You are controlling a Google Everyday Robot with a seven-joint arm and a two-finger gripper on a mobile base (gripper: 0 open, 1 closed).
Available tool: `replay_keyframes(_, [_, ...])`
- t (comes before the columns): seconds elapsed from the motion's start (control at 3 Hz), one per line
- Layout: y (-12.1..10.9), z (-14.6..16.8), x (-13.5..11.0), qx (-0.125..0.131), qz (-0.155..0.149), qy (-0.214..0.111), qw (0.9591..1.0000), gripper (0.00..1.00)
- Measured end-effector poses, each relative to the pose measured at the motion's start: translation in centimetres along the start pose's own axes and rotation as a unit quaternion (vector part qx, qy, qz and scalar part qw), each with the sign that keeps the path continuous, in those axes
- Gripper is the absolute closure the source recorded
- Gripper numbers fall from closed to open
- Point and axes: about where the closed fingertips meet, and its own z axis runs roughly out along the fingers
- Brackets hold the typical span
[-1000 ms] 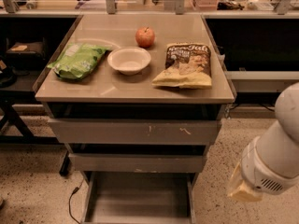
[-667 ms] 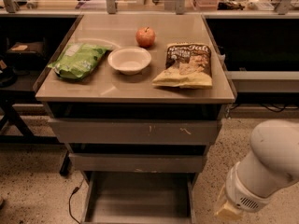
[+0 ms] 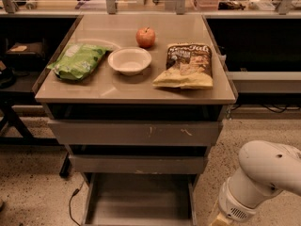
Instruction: Close bottom drawer
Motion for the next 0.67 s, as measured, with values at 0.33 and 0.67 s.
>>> replay_keyframes(0.33, [0.1,2.1,0.2,-0.020,-0.001,-0.014,0.9997,1.00])
replay_keyframes(0.67, [0.1,8.2,1.5,-0.051,0.022,-0.027,0.9981,1.00])
